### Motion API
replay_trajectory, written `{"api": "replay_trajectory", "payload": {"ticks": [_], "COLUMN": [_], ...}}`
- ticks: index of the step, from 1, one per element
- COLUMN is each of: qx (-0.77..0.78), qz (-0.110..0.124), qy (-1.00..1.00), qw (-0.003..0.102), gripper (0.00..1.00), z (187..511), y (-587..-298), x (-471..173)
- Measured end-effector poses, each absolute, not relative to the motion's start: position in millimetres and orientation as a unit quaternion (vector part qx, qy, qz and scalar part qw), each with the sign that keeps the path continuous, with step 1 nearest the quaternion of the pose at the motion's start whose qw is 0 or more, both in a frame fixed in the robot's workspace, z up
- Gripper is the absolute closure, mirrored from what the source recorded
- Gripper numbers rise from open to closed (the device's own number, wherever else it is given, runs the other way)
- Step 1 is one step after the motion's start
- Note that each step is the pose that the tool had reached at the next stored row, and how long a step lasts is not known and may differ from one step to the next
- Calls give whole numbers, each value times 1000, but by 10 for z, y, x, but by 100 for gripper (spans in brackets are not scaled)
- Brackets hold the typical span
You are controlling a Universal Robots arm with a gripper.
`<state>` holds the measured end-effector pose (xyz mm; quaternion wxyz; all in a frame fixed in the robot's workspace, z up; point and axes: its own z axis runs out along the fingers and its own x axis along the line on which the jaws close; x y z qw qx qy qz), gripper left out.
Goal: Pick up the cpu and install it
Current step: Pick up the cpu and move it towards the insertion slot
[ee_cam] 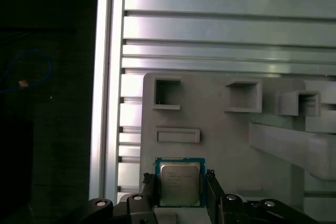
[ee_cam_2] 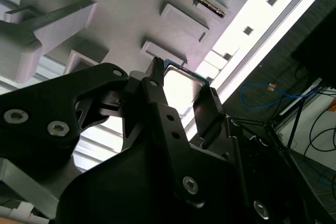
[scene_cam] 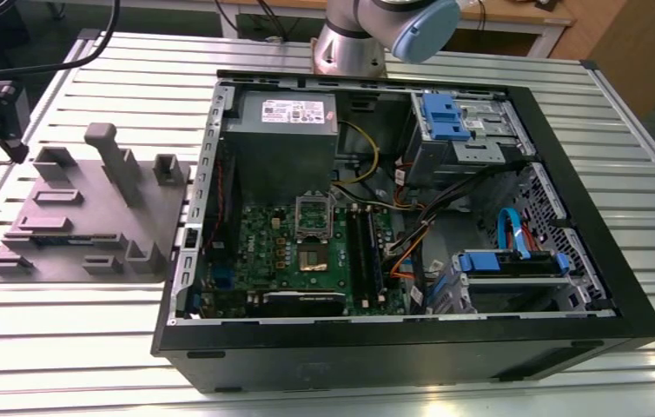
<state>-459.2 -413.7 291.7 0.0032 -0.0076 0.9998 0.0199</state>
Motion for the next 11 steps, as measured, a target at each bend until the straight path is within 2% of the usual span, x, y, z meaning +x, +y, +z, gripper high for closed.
{"api": "replay_trajectory", "payload": {"ticks": [11], "qx": [-8], "qz": [20], "qy": [1000], "qw": [3], "gripper": [53], "z": [2965], "y": [-4137], "x": [-4592]}}
